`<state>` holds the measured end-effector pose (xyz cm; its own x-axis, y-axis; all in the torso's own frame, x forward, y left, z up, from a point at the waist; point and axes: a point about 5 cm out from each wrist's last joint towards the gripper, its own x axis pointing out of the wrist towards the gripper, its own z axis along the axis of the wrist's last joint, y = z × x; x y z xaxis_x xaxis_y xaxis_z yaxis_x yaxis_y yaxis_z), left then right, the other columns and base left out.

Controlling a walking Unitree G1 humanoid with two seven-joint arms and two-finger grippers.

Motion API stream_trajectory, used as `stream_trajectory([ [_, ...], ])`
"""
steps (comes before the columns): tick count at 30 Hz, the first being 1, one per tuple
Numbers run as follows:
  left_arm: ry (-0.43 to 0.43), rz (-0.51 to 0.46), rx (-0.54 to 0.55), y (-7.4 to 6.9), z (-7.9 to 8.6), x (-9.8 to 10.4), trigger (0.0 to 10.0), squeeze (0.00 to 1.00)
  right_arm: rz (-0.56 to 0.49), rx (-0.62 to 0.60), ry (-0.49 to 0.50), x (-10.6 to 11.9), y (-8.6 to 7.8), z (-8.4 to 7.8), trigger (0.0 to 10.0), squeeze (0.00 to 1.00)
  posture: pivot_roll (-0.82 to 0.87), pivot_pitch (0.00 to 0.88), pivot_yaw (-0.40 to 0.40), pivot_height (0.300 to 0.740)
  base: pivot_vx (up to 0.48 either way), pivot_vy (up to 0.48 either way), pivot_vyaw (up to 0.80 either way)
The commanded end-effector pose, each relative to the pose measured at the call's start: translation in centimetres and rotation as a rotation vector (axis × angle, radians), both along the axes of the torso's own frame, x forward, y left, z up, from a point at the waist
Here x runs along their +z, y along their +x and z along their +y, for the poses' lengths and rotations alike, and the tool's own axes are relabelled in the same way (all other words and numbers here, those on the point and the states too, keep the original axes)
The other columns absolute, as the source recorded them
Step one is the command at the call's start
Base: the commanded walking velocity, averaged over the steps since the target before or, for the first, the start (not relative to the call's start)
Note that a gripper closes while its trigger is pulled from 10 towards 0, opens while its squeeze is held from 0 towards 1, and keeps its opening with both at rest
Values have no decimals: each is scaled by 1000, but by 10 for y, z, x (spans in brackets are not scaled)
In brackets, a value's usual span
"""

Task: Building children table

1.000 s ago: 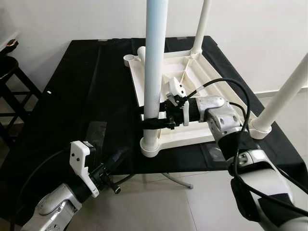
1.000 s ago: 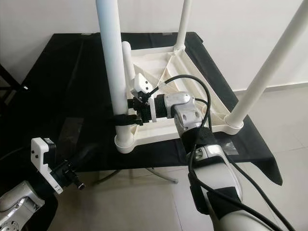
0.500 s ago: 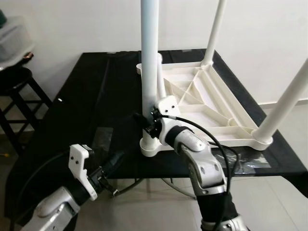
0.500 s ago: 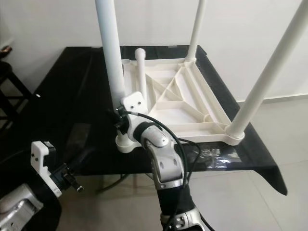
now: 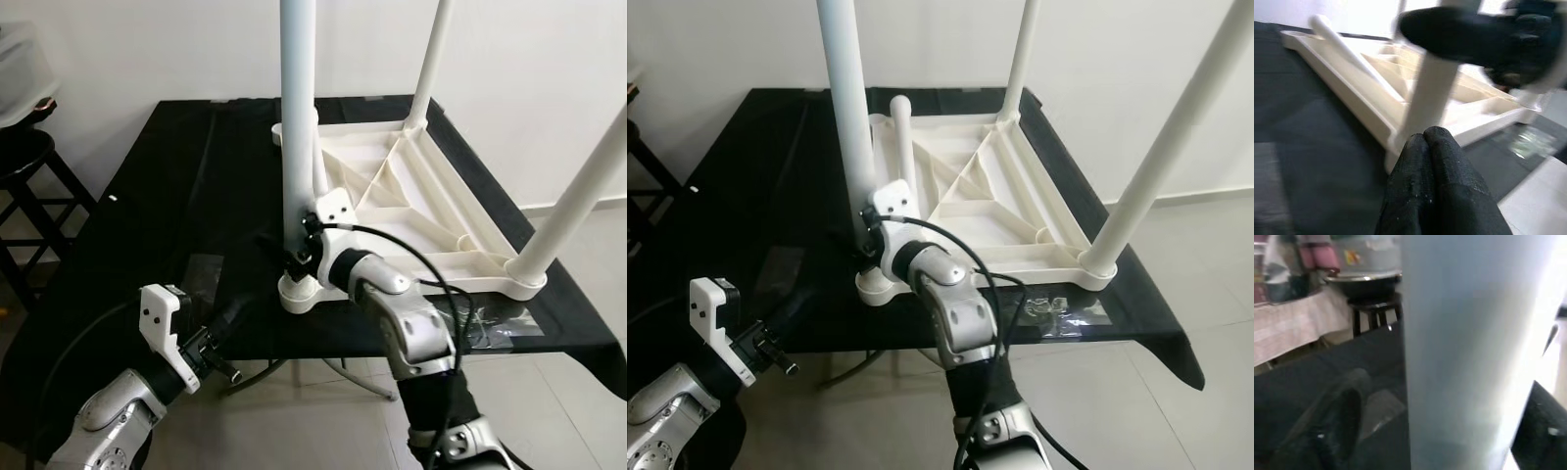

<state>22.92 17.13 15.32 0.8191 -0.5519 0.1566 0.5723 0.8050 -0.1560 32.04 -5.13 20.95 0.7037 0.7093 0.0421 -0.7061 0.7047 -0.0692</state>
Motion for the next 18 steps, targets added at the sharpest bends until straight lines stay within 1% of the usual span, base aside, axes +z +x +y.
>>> stream_trajectory([
  [1, -6, 2, 23, 1, 2, -1, 10000, 0, 7, 7, 16, -4, -2, -3, 10000, 1000, -37, 52, -35, 740, 0, 0, 0],
  [2, -3, 2, 47, 1, 5, -2, 10000, 0, 7, 15, 7, -10, -7, -6, 10000, 1000, -45, 50, -33, 740, 0, 0, 0],
  [3, -3, 2, 47, 1, 5, -2, 10000, 0, 7, 15, 7, -10, -7, -6, 10000, 1000, -45, 50, -33, 740, 0, 0, 0],
  [4, 5, 5, 91, 2, 8, -2, 10000, 0, 17, 25, 1, -19, -14, -10, 10000, 1000, -52, 48, -31, 740, 0, 0, 0],
  [5, 10, 8, 142, 2, 12, -2, 10000, 0, 25, 31, -4, -27, -21, -13, 10000, 1000, -53, 48, -30, 740, 0, 0, 0],
  [7, 10, 37, 327, 2, 27, -4, 10000, 0, 37, -17, -20, -42, -36, -21, 10000, 1000, -59, 41, -24, 740, 0, 0, 0],
  [8, 2, 51, 399, 2, 33, -6, 10000, 0, 28, -53, -29, -44, -38, -25, 10000, 1000, -59, 41, -24, 740, 0, 0, 0],
  [9, -3, 59, 442, 1, 37, -6, 10000, 0, 22, -75, -34, -44, -40, -27, 10000, 1000, -59, 41, -24, 740, 0, 0, 0],
  [10, 5, 69, 498, -1, 41, -8, 10000, 0, 24, -104, -41, -45, -40, -32, 10000, 965, -62, 35, -24, 740, 0, 0, 0],
  [11, 13, 76, 534, -3, 44, -9, 10000, 0, 28, -123, -44, -45, -40, -36, 10000, 965, -63, 33, -24, 740, 0, 0, 0],
  [12, 13, 76, 534, -3, 44, -9, 10000, 0, 28, -123, -44, -45, -40, -36, 10000, 965, -63, 33, -24, 740, 0, 0, 0],
  [13, 42, 85, 585, -7, 47, -11, 10000, 0, 23, -136, -69, -48, -42, -42, 10000, 0, -63, 33, -24, 740, 0, 0, 0],
  [15, 80, 104, 656, -14, 50, -15, 10000, 0, 20, -156, -113, -55, -47, -51, 10000, 0, -56, 26, -26, 740, 0, 0, 0],
  [16, 80, 104, 656, -14, 50, -15, 10000, 0, 20, -156, -113, -55, -47, -51, 10000, 0, -56, 26, -26, 740, 0, 0, 0],
  [18, 102, 123, 684, -30, 44, -20, 10000, 0, 54, -210, -129, -65, -50, -63, 10000, 0, -56, 22, -28, 740, 0, 0, 0],
])
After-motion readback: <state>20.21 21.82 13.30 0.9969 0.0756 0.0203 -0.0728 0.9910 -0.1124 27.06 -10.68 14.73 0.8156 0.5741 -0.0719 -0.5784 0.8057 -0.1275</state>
